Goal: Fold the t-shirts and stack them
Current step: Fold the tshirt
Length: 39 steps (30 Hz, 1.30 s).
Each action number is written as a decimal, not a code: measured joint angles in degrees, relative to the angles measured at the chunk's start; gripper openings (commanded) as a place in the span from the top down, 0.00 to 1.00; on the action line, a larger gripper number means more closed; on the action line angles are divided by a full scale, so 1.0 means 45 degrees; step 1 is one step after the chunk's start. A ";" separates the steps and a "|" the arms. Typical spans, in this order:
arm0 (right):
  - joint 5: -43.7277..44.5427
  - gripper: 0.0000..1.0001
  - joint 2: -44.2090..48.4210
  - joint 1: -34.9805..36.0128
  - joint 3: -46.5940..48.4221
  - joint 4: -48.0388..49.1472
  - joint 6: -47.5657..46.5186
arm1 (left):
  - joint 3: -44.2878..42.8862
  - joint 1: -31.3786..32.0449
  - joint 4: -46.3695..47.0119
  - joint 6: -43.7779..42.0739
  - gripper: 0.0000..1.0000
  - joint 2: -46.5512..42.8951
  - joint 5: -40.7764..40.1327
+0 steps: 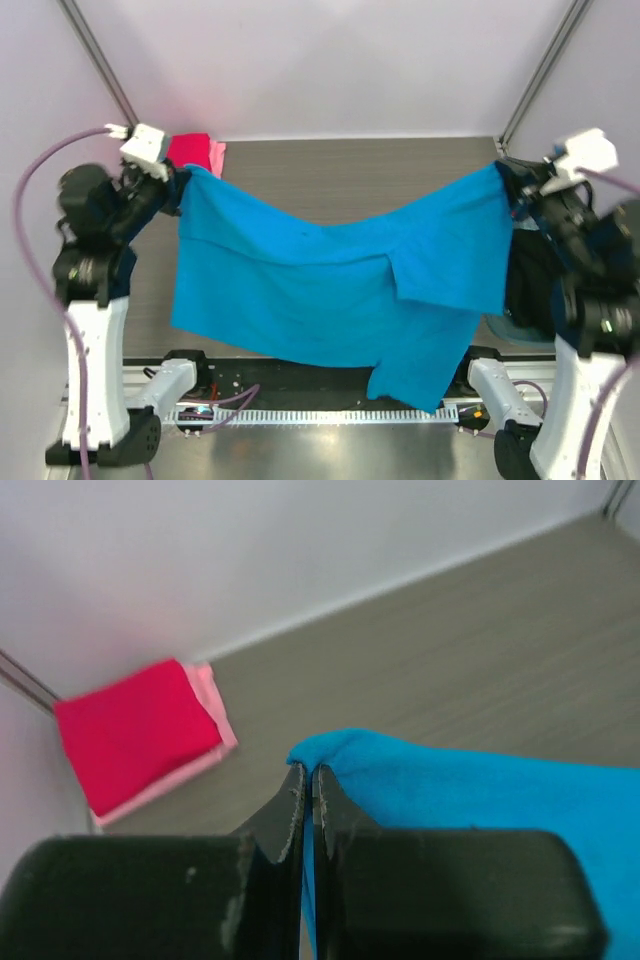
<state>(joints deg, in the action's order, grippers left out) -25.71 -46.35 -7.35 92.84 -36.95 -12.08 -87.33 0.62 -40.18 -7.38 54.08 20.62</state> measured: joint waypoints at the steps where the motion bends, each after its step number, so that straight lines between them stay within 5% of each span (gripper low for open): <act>1: -0.0063 0.99 -0.0330 0.0000 -0.0607 0.0175 0.0005 | 0.0379 0.0000 0.0063 -0.0044 1.00 0.0393 0.0044; 9: -0.0393 0.99 -0.4794 0.0034 -0.5304 0.2671 -0.0102 | 0.3886 0.0000 0.1651 -0.0199 1.00 0.5022 0.0209; 13: -0.0180 0.99 -0.8879 0.0189 -0.5785 0.4031 -0.0316 | 0.3147 0.0000 0.2516 -0.0238 1.00 0.8801 0.0044; 19: 0.0568 0.99 -1.4936 0.0491 -0.3385 0.5294 -0.0491 | -0.1253 -0.0005 0.3283 -0.0049 1.00 1.5033 -0.0529; 29: 0.2234 0.99 -1.9472 0.0860 0.2856 0.5799 -0.0505 | -0.6130 0.0005 0.4158 0.0845 1.00 1.8331 -0.1719; 31: 0.2642 0.69 -2.0264 0.0869 0.4022 0.6033 -0.0437 | -0.6955 0.0063 0.4595 0.1020 0.89 1.8850 -0.2317; 33: 0.3220 0.54 -2.1031 0.0899 0.5027 0.6105 -0.0486 | -0.7383 0.0165 0.5066 0.1146 0.72 1.9224 -0.3002; 39: 0.4741 0.47 -2.1133 0.0976 0.5270 0.6013 -0.0680 | -0.7650 0.0374 0.5435 0.1870 0.55 1.9375 -0.4872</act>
<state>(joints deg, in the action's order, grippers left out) -4.38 -141.45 -2.96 116.55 -9.89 -15.14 -121.75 2.31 -15.73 1.04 141.27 -1.30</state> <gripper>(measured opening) 0.520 0.415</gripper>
